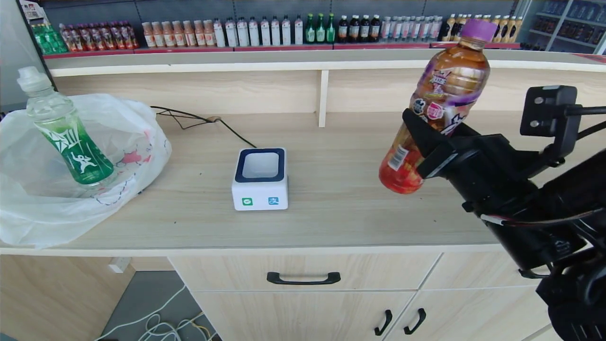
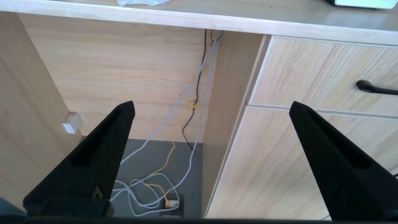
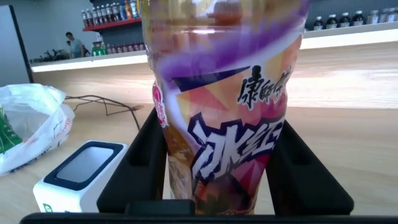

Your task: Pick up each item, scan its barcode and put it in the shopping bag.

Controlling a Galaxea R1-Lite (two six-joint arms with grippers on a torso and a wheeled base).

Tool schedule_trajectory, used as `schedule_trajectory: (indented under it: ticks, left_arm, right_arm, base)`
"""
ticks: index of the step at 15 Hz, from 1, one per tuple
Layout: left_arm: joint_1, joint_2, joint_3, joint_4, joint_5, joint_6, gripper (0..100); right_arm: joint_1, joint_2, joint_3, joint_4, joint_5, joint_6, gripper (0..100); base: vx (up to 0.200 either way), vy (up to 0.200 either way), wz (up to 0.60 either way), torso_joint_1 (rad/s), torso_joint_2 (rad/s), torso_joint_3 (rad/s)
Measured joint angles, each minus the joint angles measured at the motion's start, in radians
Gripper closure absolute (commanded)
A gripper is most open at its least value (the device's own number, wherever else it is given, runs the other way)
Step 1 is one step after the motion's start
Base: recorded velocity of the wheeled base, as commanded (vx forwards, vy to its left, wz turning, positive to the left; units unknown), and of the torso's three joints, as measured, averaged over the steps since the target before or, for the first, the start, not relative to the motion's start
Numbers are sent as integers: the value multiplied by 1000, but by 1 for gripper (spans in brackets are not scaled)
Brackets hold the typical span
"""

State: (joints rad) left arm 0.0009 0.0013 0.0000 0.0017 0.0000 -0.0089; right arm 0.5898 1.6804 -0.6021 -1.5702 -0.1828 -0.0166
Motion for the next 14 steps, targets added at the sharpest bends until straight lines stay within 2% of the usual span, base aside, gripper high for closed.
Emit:
schedule_trajectory:
  ticks: [5, 8, 11, 14]
  left_arm:
    - [0, 0, 0, 0, 0, 0, 0]
    - [0, 0, 0, 0, 0, 0, 0]
    - [0, 0, 0, 0, 0, 0, 0]
    - [0, 0, 0, 0, 0, 0, 0]
  right_arm:
    - [-26, -219, 193, -1, 5, 10, 100]
    - [-6, -291, 243, 0, 17, 23, 100]
    - [34, -318, 222, 1, 169, 60, 100]
    - [42, -323, 205, 69, 294, 45, 100]
  base:
    - [0, 0, 0, 0, 0, 0]
    - [0, 0, 0, 0, 0, 0]
    - [0, 0, 0, 0, 0, 0]
    - [0, 0, 0, 0, 0, 0]
